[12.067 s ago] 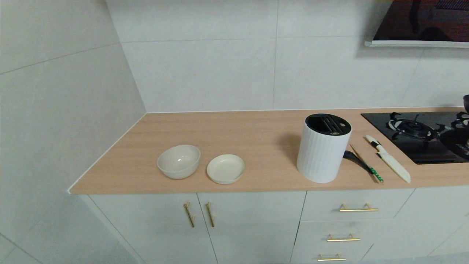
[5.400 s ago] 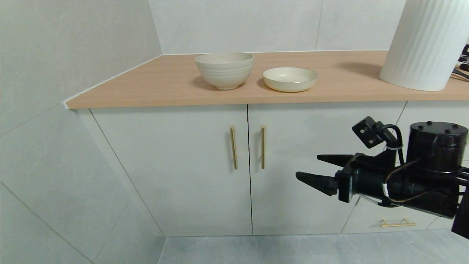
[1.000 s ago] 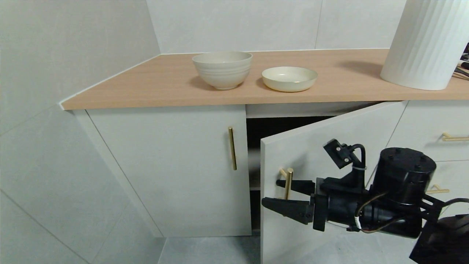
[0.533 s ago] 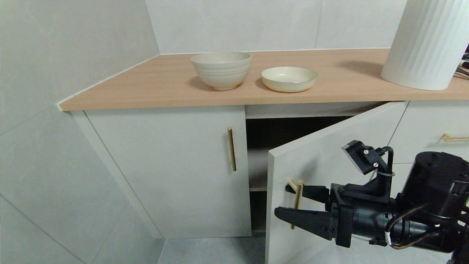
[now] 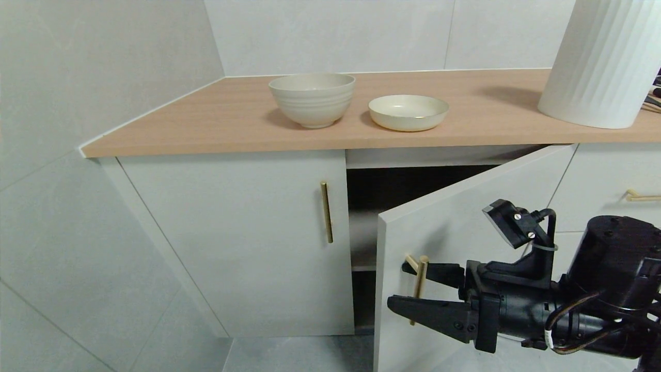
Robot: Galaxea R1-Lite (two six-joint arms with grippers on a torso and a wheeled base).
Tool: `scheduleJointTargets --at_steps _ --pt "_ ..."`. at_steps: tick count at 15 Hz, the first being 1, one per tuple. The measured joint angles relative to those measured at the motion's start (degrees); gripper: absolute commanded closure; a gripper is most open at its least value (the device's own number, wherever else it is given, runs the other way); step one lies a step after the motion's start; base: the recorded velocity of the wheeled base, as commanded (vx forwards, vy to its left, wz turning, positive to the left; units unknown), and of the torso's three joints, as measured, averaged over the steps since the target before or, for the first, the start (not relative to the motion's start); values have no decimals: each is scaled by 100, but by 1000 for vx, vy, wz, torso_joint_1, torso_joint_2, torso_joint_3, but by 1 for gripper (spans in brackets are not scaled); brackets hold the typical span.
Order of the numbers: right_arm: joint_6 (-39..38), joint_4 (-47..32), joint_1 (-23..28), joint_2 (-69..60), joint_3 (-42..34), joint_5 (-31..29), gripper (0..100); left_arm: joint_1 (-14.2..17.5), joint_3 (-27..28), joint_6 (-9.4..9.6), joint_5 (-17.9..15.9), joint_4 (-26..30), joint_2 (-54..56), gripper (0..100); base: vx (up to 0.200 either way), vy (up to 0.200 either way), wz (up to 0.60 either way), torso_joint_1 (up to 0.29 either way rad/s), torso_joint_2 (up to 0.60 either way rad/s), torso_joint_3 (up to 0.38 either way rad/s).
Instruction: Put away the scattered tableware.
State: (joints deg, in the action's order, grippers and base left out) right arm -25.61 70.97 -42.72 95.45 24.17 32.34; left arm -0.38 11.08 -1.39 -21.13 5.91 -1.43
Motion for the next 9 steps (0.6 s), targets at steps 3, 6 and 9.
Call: scheduleJointTargets --at_steps 3,6,9 --pt "11 7 0 20 5 1 0 -22 950 -5 -1143 530 -839 0 0 0 0 0 0 0" --pt "49 7 0 20 7 -2 0 -55 1747 -5 -1979 591 -2249 0 0 0 0 0 0 0" --pt "251 -2 0 28 7 -7 0 -395 2359 -22 -2427 282 -3923 0 0 0 0 0 0 0"
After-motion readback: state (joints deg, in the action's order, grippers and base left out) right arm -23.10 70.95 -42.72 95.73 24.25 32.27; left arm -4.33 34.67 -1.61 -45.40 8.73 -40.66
